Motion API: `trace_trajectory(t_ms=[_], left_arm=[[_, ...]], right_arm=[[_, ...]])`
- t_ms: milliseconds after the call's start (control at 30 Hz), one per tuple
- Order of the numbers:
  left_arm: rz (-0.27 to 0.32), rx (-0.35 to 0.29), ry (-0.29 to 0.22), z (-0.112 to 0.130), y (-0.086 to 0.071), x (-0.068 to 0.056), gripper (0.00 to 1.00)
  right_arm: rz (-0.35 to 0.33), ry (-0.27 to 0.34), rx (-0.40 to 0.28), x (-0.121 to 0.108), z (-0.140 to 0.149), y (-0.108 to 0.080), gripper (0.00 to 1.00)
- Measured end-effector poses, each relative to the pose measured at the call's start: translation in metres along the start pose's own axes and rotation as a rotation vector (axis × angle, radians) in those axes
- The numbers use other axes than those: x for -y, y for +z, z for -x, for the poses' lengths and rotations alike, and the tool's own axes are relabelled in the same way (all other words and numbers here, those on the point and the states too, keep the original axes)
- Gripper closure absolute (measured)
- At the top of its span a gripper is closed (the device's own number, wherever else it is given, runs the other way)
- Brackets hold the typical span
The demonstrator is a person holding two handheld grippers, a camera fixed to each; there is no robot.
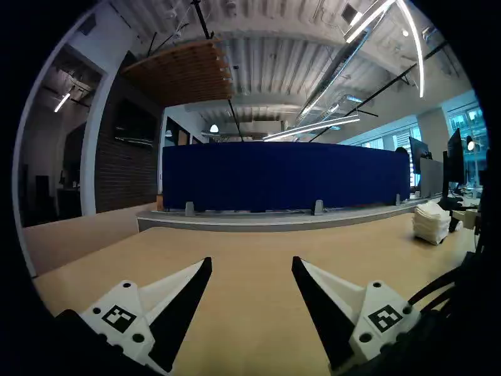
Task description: Fold towel
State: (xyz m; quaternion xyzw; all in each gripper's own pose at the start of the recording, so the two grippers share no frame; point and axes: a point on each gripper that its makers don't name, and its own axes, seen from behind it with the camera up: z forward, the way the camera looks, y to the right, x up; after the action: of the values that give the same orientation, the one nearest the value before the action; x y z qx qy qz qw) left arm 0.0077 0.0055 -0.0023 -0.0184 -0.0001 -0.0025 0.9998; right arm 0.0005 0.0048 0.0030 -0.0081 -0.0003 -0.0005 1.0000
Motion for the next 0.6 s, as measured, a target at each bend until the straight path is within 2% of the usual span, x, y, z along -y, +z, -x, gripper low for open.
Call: trace_trajectory(t_ms=[600], left_arm=[[0.0, 0.0, 0.0, 0.0004, 0.0005, -0.0013, 0.05]], right_arm=[[0.0, 0.0, 0.0, 0.0, -0.0009, -0.0004, 0.0]])
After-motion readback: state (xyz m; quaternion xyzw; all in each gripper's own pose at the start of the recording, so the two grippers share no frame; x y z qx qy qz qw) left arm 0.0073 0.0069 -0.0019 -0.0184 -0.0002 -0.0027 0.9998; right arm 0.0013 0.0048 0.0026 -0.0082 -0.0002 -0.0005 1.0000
